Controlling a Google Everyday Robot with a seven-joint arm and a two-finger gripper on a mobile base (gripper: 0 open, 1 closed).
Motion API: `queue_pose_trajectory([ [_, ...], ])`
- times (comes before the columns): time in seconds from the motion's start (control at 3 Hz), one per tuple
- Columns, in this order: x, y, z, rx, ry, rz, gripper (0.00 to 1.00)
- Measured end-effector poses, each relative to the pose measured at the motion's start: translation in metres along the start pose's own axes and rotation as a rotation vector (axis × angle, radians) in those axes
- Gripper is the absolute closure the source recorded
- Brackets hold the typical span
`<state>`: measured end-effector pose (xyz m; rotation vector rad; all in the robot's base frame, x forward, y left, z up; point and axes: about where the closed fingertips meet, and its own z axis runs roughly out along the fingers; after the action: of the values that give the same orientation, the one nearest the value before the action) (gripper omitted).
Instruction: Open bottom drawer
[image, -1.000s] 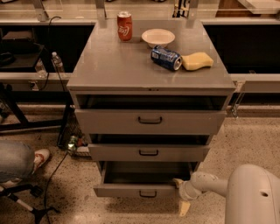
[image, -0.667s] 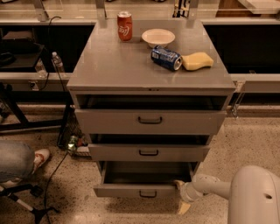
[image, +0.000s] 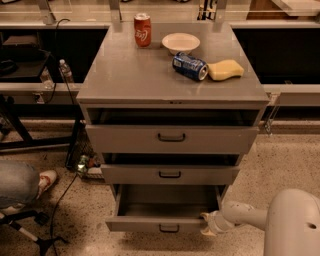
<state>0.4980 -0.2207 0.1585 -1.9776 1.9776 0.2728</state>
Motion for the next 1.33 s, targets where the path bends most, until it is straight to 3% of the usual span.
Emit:
queue_pose_trajectory([
  [0.33, 0.0, 0.0, 0.0, 0.0, 0.0, 0.0, 0.96],
  [1.33, 0.004, 0.022, -0.013, 0.023, 0.02, 0.028, 1.0],
])
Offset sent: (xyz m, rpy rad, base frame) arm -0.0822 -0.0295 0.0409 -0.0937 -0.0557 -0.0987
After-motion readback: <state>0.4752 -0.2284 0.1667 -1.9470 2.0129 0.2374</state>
